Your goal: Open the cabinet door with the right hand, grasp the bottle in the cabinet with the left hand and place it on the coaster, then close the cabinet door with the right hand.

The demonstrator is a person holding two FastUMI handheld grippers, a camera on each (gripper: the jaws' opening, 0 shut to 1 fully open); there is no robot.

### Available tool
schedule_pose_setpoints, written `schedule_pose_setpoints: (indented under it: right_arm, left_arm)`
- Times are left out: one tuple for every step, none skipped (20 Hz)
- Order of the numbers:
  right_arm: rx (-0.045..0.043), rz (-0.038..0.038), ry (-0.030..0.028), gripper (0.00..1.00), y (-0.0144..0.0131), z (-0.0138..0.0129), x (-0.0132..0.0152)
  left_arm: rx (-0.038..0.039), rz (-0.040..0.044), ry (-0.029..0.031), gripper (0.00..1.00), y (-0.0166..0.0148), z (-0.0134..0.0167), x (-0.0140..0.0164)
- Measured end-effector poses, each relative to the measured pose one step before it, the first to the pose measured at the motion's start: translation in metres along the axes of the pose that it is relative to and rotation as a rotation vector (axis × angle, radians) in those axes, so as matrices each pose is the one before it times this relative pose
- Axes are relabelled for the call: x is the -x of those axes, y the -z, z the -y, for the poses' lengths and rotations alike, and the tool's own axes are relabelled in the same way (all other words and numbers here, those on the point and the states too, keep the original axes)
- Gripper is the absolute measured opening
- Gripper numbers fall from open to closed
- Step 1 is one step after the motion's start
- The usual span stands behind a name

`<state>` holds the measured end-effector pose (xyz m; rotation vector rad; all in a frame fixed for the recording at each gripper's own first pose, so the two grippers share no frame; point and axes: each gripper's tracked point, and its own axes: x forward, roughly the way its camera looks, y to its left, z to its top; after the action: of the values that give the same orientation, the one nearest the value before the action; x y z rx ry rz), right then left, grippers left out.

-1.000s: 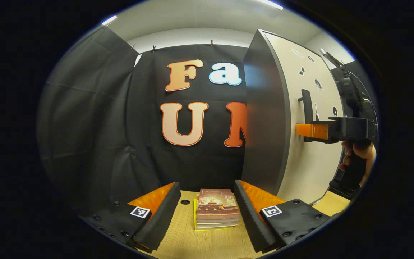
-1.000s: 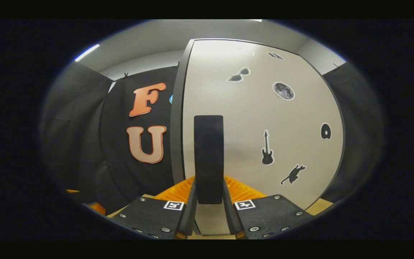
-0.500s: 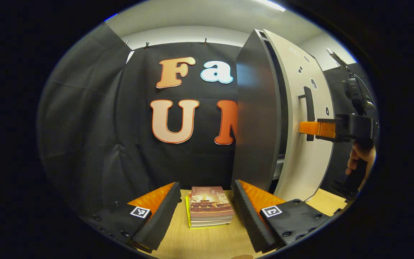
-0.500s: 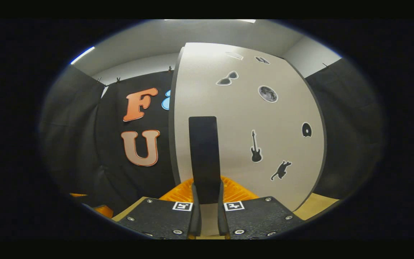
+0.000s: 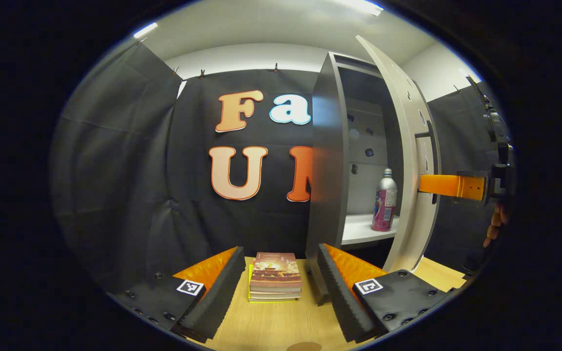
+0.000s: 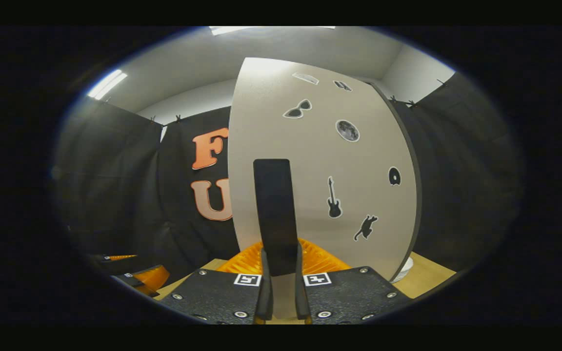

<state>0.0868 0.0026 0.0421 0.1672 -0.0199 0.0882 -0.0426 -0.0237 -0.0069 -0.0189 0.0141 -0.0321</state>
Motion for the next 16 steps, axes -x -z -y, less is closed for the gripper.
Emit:
schedule_pose_setpoints:
  right_arm:
    - [-0.0014, -0.00211, -0.02559, 0.15, -0.00028, 0.00208, 0.00355]
    - [0.00397, -0.00307, -0.02388, 0.17, 0.00099, 0.00079, 0.00439]
    - [0.00562, 0.00144, -0.01828, 0.19, -0.00075, 0.00293, 0.00185]
    - [0.0001, -0.00517, -0.01782, 0.21, 0.00047, 0.00119, 0.0031]
    - [-0.0065, 0.00066, -0.01444, 0.24, -0.0006, 0.00227, 0.00317]
    - [-0.00986, -0.00336, -0.00986, 0.25, 0.00047, 0.00163, 0.00142]
    - [-0.00671, 0.00427, -0.00814, 0.25, 0.00031, 0.00131, 0.00418]
    - [-0.00853, 0.00015, 0.00122, 0.28, -0.00048, 0.00239, 0.00542]
    - [-0.00582, 0.00864, 0.00853, 0.3, -0.00189, 0.0025, 0.00384]
    - [0.00705, 0.00624, 0.01461, 0.3, -0.00149, 0.00243, 0.00284]
    - [0.02638, 0.00463, 0.01805, 0.3, -0.00123, 0.0031, 0.00441]
    - [0.03688, 0.01172, 0.02468, 0.3, -0.00394, 0.00424, 0.00228]
    - [0.03631, 0.00296, 0.03019, 0.29, -0.00215, 0.00413, 0.0006]
    - [0.02192, 0.00082, 0.02974, 0.3, -0.00192, 0.0026, 0.00096]
    - [0.00828, -0.00775, 0.02327, 0.29, -0.0003, 0.00366, 0.00026]
    - [-0.00152, -0.00573, 0.01903, 0.29, -0.00106, 0.00376, 0.00533]
  left_arm:
    - [0.00062, -0.00369, -0.00746, 0.97, -0.00034, 0.01008, 0.01078]
    - [0.00111, 0.00314, -0.00636, 0.99, -0.0007, 0.01017, 0.01062]
    - [-0.00117, 0.00453, -0.00675, 0.99, -0.0015, 0.01029, 0.01122]
    - [-0.00526, 0.00376, -0.01085, 0.99, -0.00012, 0.00991, 0.01368]
    - [-0.00615, 0.0038, -0.01228, 0.98, -0.00032, 0.00768, 0.01324]
    - [-0.00694, 0.00375, -0.01575, 0.96, -0.00112, 0.01008, 0.019]
    - [-0.00165, -0.00018, -0.00674, 0.99, -0.00036, 0.00685, 0.0113]
    - [0.0001, -0.00396, 0.00181, 0.94, 0.00066, 0.00789, 0.01012]
    - [0.00052, -0.00682, 0.00792, 0.96, 0.00214, 0.00949, 0.00589]
    - [0.00262, -0.00529, 0.01024, 0.94, -0.00016, 0.00775, 0.00436]
    - [0.00526, -0.00193, 0.01534, 0.99, -0.00078, 0.00694, 0.00053]
    - [0.00761, 0.00317, 0.01588, 0.96, -0.00179, 0.00688, -0.00088]
    - [0.00526, 0.00583, 0.01749, 0.97, -0.00385, 0.00699, -0.00219]
    - [0.00137, 0.00058, 0.018, 0.96, -0.00265, 0.0067, -0.00468]
    - [0.00304, 0.00271, 0.01702, 0.96, -0.00125, 0.00743, -0.0057]
    - [0.0066, 0.00568, 0.01856, 0.94, -0.00196, 0.00709, -0.00346]
